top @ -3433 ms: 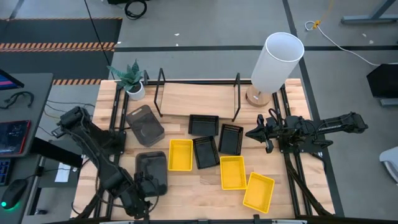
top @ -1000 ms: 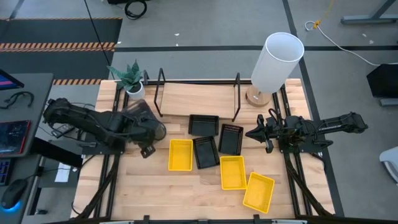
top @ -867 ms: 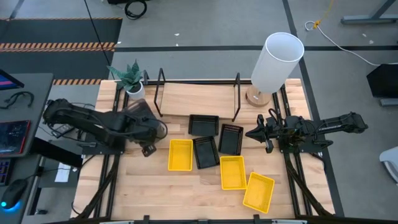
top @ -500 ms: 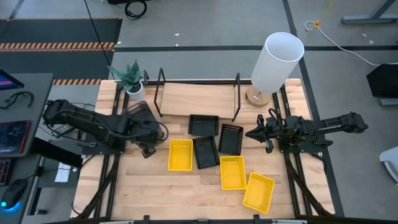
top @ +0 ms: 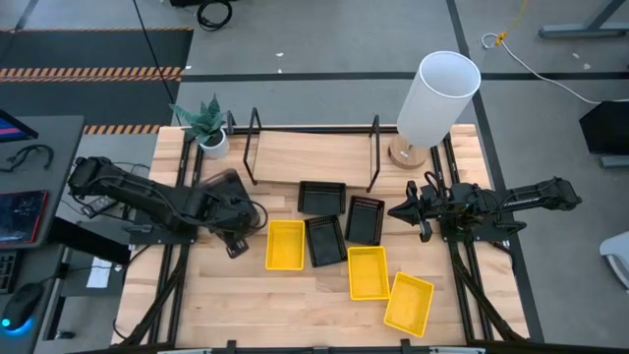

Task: Stack baskets on shelf by color
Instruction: Stack the black bin on top of the top black bin, then put the stacked black bins on the shelf

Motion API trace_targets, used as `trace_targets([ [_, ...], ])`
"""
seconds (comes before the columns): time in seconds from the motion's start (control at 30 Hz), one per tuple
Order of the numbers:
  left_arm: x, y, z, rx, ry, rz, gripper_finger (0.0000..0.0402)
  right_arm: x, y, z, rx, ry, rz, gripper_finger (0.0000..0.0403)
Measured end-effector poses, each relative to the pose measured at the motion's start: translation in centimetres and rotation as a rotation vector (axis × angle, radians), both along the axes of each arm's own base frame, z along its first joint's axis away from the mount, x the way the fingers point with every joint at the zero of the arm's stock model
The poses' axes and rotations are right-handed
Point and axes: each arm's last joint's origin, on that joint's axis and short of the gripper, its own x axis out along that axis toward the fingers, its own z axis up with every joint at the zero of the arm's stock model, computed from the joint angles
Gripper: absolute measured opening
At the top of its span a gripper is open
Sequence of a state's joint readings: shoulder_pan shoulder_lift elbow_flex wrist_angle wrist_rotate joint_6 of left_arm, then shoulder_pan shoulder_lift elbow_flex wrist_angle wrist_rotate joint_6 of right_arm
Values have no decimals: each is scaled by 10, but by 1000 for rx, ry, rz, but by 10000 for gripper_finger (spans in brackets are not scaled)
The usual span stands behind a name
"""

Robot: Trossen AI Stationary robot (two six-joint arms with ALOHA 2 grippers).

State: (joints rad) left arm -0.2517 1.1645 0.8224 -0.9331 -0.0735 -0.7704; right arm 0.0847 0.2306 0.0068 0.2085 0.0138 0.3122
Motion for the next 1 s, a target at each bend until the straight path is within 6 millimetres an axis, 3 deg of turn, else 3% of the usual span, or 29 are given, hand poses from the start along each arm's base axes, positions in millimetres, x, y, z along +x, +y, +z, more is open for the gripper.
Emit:
trace_targets([
  [0.17, 0, 1, 0, -18, 6, -9, 193, 0, 0, 0, 0, 0, 0, 25],
  [0.37, 4, -1, -8, 64, 33, -2, 201, 0, 0, 0, 0, 1, 0, 25],
  [0.63, 4, -4, -37, 103, 134, -4, 152, 0, 0, 0, 0, 0, 0, 25],
  [0.8, 5, -4, -39, 92, 123, -4, 98, 0, 0, 0, 0, 0, 0, 25],
  [0.93, 5, -5, -39, 57, 135, -18, 22, 0, 0, 0, 0, 0, 0, 25],
  [1.0, 4, -6, -37, 33, 136, -24, 17, 0, 0, 0, 0, 1, 0, 25],
])
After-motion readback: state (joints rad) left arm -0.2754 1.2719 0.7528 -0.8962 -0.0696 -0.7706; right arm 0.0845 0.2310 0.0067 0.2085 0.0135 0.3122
